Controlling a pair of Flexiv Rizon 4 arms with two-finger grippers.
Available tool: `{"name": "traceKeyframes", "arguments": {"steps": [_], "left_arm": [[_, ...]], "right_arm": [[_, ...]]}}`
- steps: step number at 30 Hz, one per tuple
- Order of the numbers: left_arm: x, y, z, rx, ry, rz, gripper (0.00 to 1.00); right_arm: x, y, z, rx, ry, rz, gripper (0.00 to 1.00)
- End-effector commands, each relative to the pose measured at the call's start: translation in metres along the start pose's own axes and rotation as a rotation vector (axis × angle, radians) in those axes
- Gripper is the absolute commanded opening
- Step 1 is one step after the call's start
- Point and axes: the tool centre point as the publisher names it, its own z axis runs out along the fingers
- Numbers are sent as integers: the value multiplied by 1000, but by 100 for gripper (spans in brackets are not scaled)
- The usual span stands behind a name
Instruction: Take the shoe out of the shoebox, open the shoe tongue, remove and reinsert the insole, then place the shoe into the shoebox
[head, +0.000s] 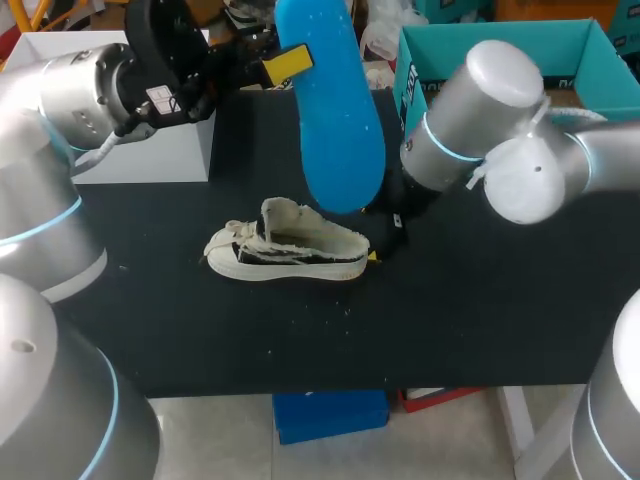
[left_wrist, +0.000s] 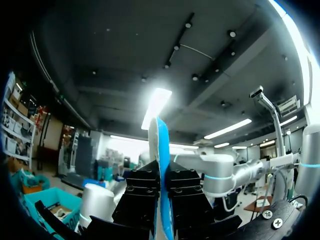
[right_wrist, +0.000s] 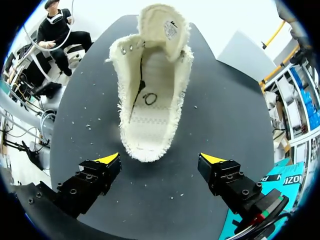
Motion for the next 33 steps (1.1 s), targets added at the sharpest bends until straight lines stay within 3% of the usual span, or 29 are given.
{"name": "traceKeyframes", "arguments": {"steps": [1, 9, 17, 33], "left_arm": [[0, 2, 1, 1, 0, 2, 0], [0, 2, 1, 1, 0, 2, 0], [0, 2, 1, 1, 0, 2, 0], [0, 2, 1, 1, 0, 2, 0]], "right_arm": [[-7, 13, -5, 665, 96, 8, 100], [-8, 25, -5, 666, 163, 7, 100], [-8, 28, -5, 665, 128, 39, 100], [4, 28, -6, 572, 100, 90, 100]]}}
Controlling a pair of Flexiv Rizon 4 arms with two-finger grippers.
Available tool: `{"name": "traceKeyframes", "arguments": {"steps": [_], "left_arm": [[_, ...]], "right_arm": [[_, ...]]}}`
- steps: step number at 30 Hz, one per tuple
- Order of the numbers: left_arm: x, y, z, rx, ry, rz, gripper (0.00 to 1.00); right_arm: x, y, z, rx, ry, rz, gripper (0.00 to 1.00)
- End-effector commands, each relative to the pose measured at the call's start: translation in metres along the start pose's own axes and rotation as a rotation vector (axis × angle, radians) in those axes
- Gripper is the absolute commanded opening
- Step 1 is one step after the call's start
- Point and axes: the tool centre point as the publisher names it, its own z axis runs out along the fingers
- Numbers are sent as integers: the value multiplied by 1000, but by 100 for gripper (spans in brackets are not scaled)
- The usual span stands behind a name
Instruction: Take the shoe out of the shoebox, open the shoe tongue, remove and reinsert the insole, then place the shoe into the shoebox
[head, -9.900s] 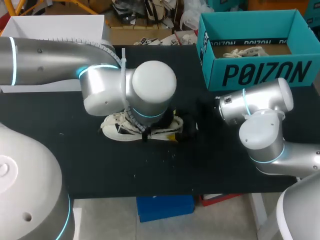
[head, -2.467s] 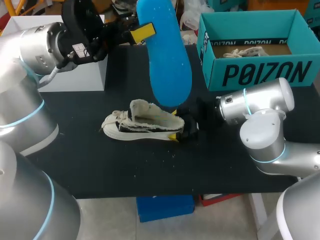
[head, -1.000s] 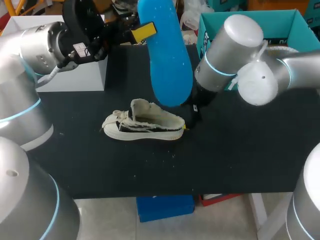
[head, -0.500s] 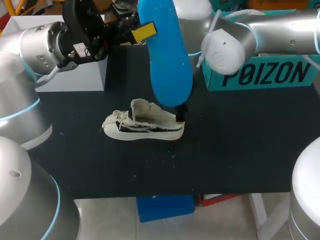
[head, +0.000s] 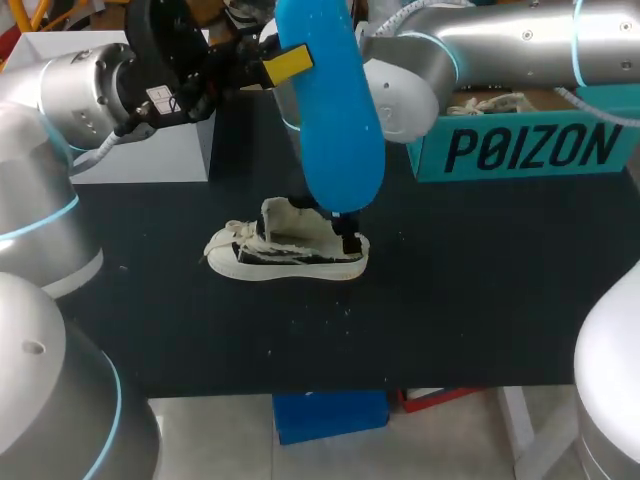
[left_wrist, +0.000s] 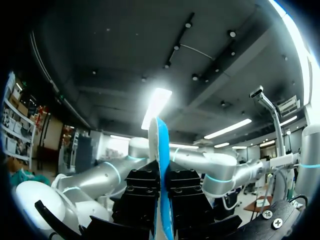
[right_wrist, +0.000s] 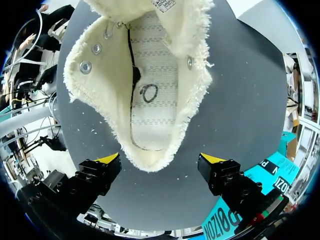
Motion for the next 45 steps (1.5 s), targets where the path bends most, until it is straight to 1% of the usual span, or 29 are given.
{"name": "traceKeyframes", "arguments": {"steps": [1, 6, 9, 10, 12, 14, 22, 27, 29, 33, 39, 42, 44, 45], "left_arm": [[0, 2, 1, 2, -1, 3, 0], [0, 2, 1, 2, -1, 3, 0], [0, 2, 1, 2, -1, 3, 0], [0, 2, 1, 2, -1, 3, 0], [0, 2, 1, 2, -1, 3, 0], [0, 2, 1, 2, -1, 3, 0], [0, 2, 1, 2, -1, 3, 0], [0, 2, 1, 2, -1, 3, 0], [0, 2, 1, 2, -1, 3, 0], [0, 2, 1, 2, -1, 3, 0], [0, 2, 1, 2, -1, 3, 0], [0, 2, 1, 2, -1, 3, 0], [0, 2, 1, 2, -1, 3, 0], [0, 2, 1, 2, -1, 3, 0]], "right_arm": [[0, 1, -2, -4, 0, 7, 100], [0, -1, -2, -42, -2, 17, 100], [0, -3, -3, -102, -1, 25, 100], [0, -3, -4, -139, 3, 29, 100], [1, -3, -5, -175, 0, 28, 100], [2, -4, -7, -244, 3, 36, 100], [6, -3, -12, -448, -33, 42, 100], [7, -2, -12, -617, -51, 78, 100], [7, -2, -11, -707, -56, 100, 100], [7, -2, -9, -849, -74, 121, 100], [8, -2, -3, -1008, -81, 113, 100], [9, -1, 2, -1069, -84, 89, 100], [9, 0, 4, -1088, -87, 78, 100], [9, 1, 5, -1110, -91, 71, 100]]}}
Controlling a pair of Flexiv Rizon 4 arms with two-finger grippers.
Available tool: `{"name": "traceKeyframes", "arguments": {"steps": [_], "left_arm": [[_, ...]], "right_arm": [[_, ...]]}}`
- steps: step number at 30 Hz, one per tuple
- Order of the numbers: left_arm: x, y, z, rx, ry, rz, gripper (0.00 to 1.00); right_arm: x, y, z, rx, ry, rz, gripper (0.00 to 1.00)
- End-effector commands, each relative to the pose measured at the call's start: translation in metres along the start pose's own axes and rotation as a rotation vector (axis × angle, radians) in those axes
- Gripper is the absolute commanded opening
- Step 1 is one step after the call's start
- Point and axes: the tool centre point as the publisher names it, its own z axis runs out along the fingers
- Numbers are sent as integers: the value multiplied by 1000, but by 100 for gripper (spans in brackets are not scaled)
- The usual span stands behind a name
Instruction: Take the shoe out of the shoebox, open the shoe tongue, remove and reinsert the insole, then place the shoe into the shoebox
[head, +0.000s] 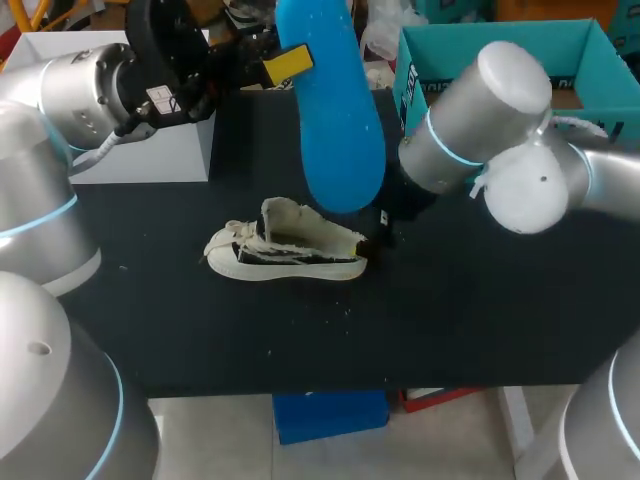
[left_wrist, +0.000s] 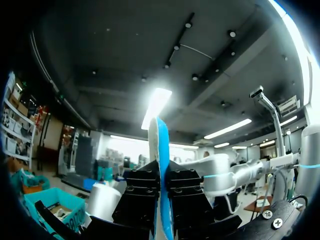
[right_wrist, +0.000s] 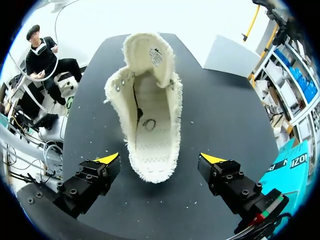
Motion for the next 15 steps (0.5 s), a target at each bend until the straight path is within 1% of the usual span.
{"name": "traceKeyframes", "arguments": {"steps": [1, 6, 15], "left_arm": [[0, 2, 0, 1, 0, 2, 0], [0, 2, 0, 1, 0, 2, 0], [0, 2, 0, 1, 0, 2, 0]], "right_arm": [[1, -5, 7, -385, 1, -12, 100], [0, -7, 12, -446, 11, -5, 100], [0, -14, 20, -484, 16, 24, 100]]}}
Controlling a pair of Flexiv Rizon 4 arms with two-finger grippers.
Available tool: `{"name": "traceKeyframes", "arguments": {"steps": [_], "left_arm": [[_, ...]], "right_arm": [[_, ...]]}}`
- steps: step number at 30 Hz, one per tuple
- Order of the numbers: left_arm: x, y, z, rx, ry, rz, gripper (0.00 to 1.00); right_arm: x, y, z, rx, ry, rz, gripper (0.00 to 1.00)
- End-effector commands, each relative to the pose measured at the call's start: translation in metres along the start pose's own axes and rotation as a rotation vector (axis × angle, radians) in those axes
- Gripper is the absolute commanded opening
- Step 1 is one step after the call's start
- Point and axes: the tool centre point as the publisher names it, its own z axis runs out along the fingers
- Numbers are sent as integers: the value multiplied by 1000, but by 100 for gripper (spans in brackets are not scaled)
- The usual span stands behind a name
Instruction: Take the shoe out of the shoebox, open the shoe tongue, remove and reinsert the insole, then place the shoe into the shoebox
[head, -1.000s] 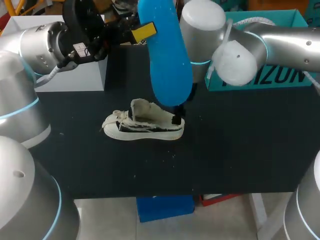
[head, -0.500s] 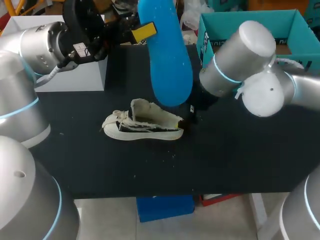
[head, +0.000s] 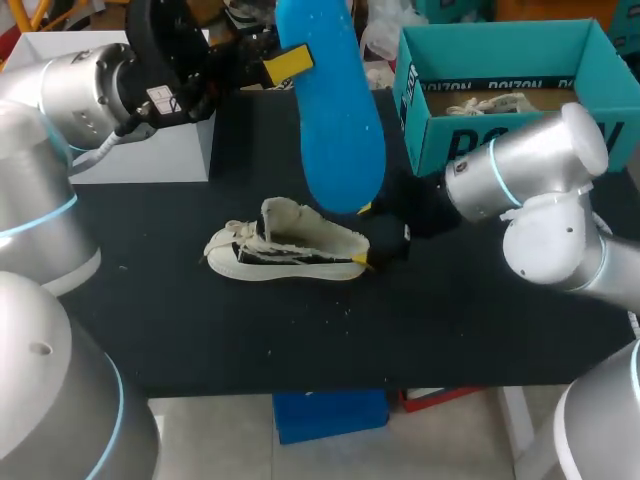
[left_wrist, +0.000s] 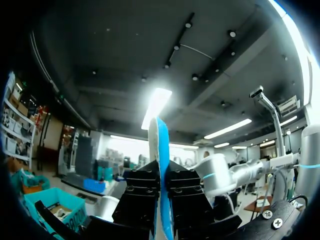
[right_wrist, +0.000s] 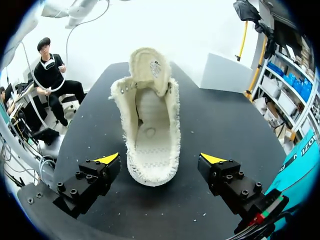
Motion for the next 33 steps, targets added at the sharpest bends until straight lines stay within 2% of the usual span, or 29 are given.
{"name": "traceKeyframes", "arguments": {"steps": [1, 7, 12, 15, 20, 22, 23, 25, 28, 33], "left_arm": [[0, 2, 0, 1, 0, 2, 0], [0, 2, 0, 1, 0, 2, 0], [0, 2, 0, 1, 0, 2, 0], [0, 2, 0, 1, 0, 2, 0], [0, 2, 0, 1, 0, 2, 0], [0, 2, 0, 1, 0, 2, 0], [0, 2, 0, 1, 0, 2, 0], [0, 2, 0, 1, 0, 2, 0], [0, 2, 0, 1, 0, 2, 0], [0, 2, 0, 1, 0, 2, 0]], "right_arm": [[0, -5, 5, -174, -4, 5, 100], [1, -9, 6, -161, -11, -2, 100], [1, -13, 5, -127, -15, 0, 100], [0, -15, 4, -80, -13, 2, 100], [-7, -19, -4, 138, -32, 19, 100], [-10, -17, -8, 297, -51, -12, 100], [-12, -16, -9, 349, -60, -22, 100], [-15, -11, -13, 420, -68, -28, 100], [-17, -3, -15, 571, -78, -72, 100], [-19, 10, -10, 736, -76, -134, 100]]}}
